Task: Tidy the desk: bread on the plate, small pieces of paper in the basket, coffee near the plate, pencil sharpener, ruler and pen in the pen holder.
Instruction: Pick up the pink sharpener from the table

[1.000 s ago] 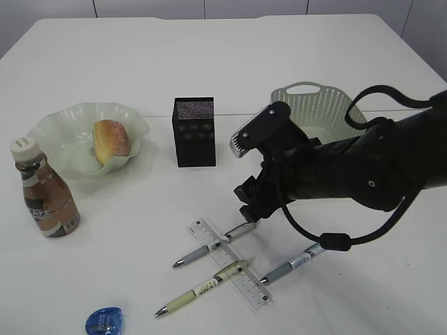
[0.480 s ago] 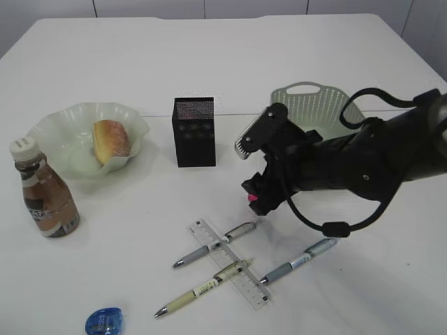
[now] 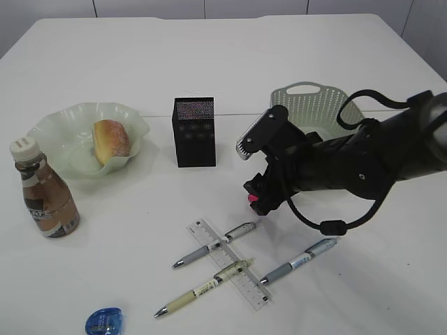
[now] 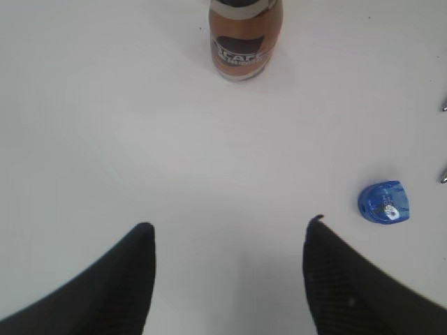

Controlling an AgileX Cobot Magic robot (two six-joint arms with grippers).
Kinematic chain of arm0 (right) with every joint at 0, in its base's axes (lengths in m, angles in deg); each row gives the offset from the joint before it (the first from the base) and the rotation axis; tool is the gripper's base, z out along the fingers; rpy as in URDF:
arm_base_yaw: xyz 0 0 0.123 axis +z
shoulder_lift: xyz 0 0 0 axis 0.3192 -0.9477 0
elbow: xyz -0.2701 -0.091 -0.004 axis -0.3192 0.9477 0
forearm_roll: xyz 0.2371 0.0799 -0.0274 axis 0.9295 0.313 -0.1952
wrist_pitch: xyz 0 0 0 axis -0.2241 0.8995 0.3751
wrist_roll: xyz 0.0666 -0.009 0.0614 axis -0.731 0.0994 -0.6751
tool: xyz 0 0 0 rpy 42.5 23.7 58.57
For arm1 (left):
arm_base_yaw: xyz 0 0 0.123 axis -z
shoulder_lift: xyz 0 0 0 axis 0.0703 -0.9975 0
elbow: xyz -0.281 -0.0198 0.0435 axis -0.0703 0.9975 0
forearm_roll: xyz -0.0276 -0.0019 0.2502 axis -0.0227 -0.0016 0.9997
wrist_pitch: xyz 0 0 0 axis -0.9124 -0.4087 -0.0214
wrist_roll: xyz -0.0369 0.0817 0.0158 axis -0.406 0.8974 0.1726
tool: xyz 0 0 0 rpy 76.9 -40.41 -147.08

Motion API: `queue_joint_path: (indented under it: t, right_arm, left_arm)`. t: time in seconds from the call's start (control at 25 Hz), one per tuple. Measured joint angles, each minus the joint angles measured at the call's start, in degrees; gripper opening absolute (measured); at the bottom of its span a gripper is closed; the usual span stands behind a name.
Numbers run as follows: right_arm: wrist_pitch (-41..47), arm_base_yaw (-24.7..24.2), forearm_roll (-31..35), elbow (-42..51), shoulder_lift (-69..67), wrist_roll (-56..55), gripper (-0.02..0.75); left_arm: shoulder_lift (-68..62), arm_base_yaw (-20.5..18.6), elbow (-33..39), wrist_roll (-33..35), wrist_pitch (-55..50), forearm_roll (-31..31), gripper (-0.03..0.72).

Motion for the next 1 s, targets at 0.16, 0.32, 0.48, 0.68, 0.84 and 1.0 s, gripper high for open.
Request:
queue_joint_path:
  t: [0.16, 0.32, 0.48, 0.68, 0.84, 1.0]
  right_arm:
    - [0.0, 0.0, 0.0, -1.3, -1.2, 0.0, 0.498]
    - [0.0, 0.0, 0.0, -1.9, -2.5, 0.0, 0.497]
    - [0.5, 0.0, 0.0, -1.9, -3.1, 0.0, 0.497]
    - [1.2, 0.0, 0.0, -1.9, -3.1, 0.0, 0.497]
    - [1.6, 0.0, 0.0, -1.9, -3.1, 0.0, 0.497]
    - [2.3, 0.0, 0.1, -1.9, -3.1, 0.0, 0.497]
  left_arm:
    - [0.0, 0.0, 0.0, 0.0, 0.0, 0.0, 0.486]
    - [0.0, 0.0, 0.0, 0.0, 0.0, -0.1, 0.486]
    - [0.0, 0.0, 0.0, 0.0, 0.0, -0.1, 0.486]
    - [0.0, 0.0, 0.0, 0.0, 0.0, -0.1, 0.486]
    - [0.0, 0.0, 0.0, 0.0, 0.0, -0.1, 0.486]
    - [0.0, 0.0, 0.0, 0.0, 0.0, -0.1, 0.486]
